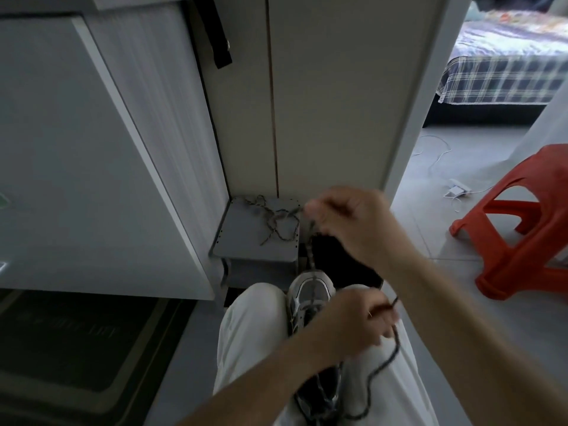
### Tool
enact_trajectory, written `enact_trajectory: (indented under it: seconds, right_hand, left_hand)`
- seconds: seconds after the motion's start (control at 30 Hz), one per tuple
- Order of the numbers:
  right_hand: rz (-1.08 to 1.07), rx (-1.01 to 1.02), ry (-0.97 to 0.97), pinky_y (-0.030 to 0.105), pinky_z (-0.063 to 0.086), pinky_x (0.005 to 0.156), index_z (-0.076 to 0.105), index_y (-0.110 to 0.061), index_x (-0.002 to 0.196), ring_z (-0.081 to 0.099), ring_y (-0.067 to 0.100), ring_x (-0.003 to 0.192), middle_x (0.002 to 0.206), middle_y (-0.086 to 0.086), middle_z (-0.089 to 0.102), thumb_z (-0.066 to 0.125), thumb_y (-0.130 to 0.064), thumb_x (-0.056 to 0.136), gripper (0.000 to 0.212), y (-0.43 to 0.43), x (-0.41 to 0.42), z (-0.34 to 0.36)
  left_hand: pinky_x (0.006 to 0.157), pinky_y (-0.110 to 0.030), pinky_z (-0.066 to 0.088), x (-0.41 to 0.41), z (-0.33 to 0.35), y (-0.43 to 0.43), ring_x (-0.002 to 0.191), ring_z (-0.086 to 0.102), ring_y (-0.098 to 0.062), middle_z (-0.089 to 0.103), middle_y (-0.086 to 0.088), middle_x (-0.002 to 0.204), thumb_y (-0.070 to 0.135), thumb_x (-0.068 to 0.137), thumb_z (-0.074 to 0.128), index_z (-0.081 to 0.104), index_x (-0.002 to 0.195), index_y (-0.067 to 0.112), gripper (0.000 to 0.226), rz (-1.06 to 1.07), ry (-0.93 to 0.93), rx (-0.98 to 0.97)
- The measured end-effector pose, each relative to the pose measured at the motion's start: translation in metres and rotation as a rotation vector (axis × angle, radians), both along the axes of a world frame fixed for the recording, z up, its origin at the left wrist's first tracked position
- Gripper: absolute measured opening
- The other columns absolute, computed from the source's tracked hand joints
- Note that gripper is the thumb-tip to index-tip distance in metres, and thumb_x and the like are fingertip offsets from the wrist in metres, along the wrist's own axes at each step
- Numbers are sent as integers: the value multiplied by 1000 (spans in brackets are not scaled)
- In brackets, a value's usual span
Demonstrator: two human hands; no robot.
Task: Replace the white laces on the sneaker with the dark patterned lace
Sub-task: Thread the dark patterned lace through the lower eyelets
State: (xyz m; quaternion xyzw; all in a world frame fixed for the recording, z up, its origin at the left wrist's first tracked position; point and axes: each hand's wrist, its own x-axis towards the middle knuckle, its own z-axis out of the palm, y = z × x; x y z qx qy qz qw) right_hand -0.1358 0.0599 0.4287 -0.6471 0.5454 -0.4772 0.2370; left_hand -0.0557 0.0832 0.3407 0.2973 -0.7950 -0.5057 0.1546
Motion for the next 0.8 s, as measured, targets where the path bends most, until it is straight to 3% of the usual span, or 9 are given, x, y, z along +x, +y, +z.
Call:
enact_trajectory:
  seconds: [0.1, 0.17, 0.2, 0.3, 0.37, 0.43, 0.57, 0.7, 0.8]
  right_hand:
    - [313, 198, 16, 9, 47, 68, 68, -22, 104, 63, -4, 67, 70, -10, 70, 61, -20, 89, 17, 0, 13, -22]
    - [255, 231, -33, 11, 50, 69, 67, -26, 107, 66, -1, 71, 73, -10, 72, 60, -19, 90, 20, 1, 5, -40]
    - [175, 236, -51, 13, 50, 66, 68, -29, 98, 66, 0, 67, 72, -9, 71, 59, -18, 91, 16, 4, -2, -51]
    - [-66, 393, 211, 23, 45, 58, 62, -24, 65, 58, 5, 56, 61, -4, 64, 60, -30, 89, 25, 21, -20, -99]
    - [-117, 534, 544, 22, 40, 54, 52, -23, 62, 54, 12, 61, 60, -4, 55, 55, -48, 87, 35, 39, -20, -136]
    - [-71, 613, 638, 23, 37, 54, 51, -25, 69, 53, 14, 68, 67, -6, 54, 52, -55, 83, 34, 57, -6, -162]
    - [-48, 314, 733, 24, 45, 54, 60, -26, 60, 58, 15, 65, 72, -7, 55, 71, -47, 58, 23, 81, 14, -177]
    - [-106, 322, 898, 40, 39, 86, 70, -19, 66, 64, 28, 90, 102, 7, 67, 70, -51, 37, 43, 93, 19, -185]
    - [-137, 229, 927, 38, 35, 93, 70, -18, 63, 67, 28, 94, 105, 10, 69, 70, -38, 54, 22, 92, 19, -186]
  left_hand:
    - [41, -13, 29, -2, -15, 1, 60, 47, -20, 59, 1, 54, 10, 76, 53, 33, 44, 23, 40, 27, 27, -158]
    - [58, -29, 42, 5, -23, -20, 57, 49, -24, 57, -8, 57, 11, 81, 56, 51, 55, 14, 27, 174, -87, -402]
    - [67, -33, 44, 11, -27, -35, 72, 59, -28, 65, -11, 76, 15, 87, 55, 62, 74, 6, 17, 234, -216, -502]
    - [63, -26, 44, 45, -50, -68, 77, 62, -22, 65, -8, 85, 29, 92, 51, 63, 90, 10, 24, 266, -516, -324]
    - [52, -17, 36, 62, -70, -65, 65, 55, -15, 58, 1, 72, 40, 89, 55, 61, 86, 15, 26, 193, -611, -232]
    - [58, -21, 35, 68, -89, -52, 68, 53, -13, 52, 9, 68, 46, 84, 62, 51, 89, 22, 26, 166, -567, -127]
    - [59, -23, 40, 72, -99, -39, 70, 49, -6, 50, 11, 83, 56, 74, 64, 47, 83, 31, 31, 266, -433, -250]
    - [91, -39, 45, 77, -109, -18, 119, 40, -19, 33, 6, 135, 57, 76, 61, 59, 103, 27, 40, 41, -654, -369]
    - [97, -36, 40, 75, -111, -10, 130, 32, -19, 26, 5, 148, 44, 85, 58, 64, 104, 21, 31, 72, -638, -452]
